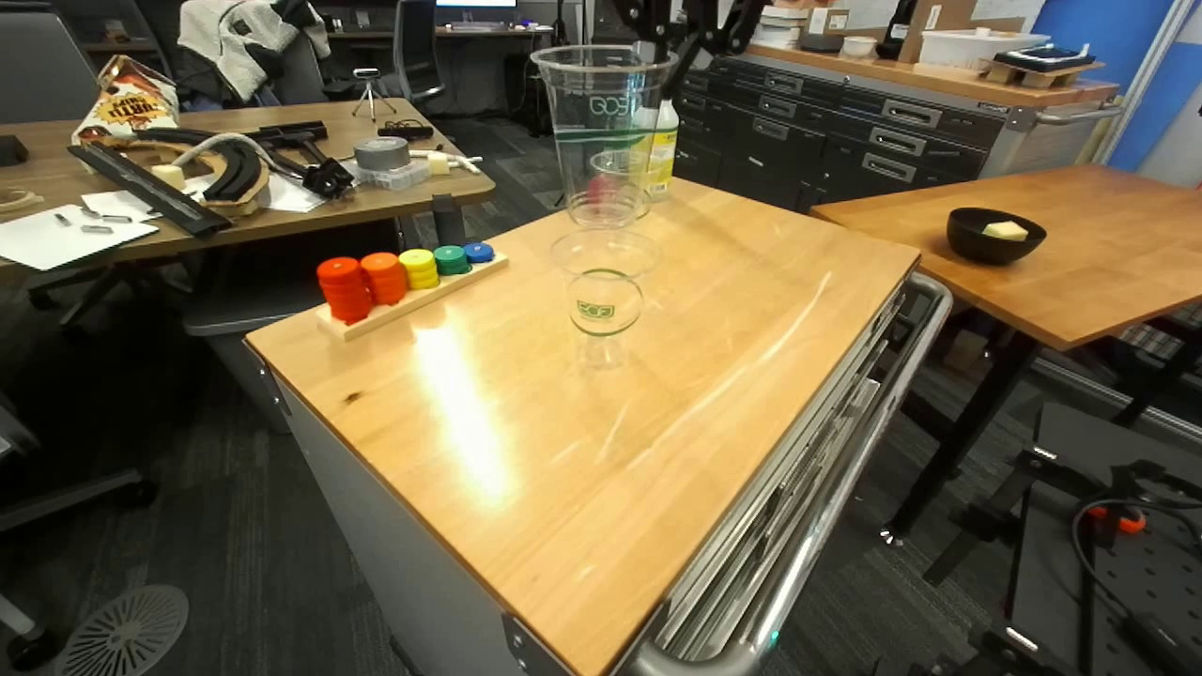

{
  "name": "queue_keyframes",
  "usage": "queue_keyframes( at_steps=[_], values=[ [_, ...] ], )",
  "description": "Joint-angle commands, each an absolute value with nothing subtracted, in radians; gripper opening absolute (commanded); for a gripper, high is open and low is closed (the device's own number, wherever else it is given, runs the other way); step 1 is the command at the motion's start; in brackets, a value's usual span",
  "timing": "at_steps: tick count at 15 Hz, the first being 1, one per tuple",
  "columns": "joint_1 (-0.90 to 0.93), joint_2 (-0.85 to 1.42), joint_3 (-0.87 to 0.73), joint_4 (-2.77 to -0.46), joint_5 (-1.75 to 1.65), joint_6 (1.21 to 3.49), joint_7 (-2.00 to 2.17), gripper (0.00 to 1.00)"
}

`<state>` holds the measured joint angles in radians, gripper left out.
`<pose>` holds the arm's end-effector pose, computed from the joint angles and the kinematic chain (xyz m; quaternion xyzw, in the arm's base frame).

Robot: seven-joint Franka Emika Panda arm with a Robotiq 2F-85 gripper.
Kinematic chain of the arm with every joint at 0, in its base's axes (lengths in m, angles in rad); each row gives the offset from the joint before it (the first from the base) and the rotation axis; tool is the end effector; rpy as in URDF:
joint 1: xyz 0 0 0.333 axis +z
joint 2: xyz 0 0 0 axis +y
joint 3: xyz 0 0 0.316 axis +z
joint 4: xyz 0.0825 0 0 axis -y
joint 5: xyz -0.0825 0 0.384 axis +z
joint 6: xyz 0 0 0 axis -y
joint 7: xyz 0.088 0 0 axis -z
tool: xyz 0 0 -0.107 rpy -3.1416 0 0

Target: Put the cups one inside the other

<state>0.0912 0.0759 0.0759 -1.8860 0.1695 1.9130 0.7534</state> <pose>0.5658 0.1068 0.4617 -0.9446 0.3169 0.0582 0.0626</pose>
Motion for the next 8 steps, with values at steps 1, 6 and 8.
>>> queue_keyframes(
  at_steps=[1,6,8],
  values=[
    [0.091,0.059,0.073,-1.912,0.17,1.904,0.728,0.02],
    [0.085,0.077,0.064,-1.951,0.163,1.951,0.721,0.02],
    [0.079,0.085,0.059,-1.967,0.178,1.969,0.699,0.02]
  ],
)
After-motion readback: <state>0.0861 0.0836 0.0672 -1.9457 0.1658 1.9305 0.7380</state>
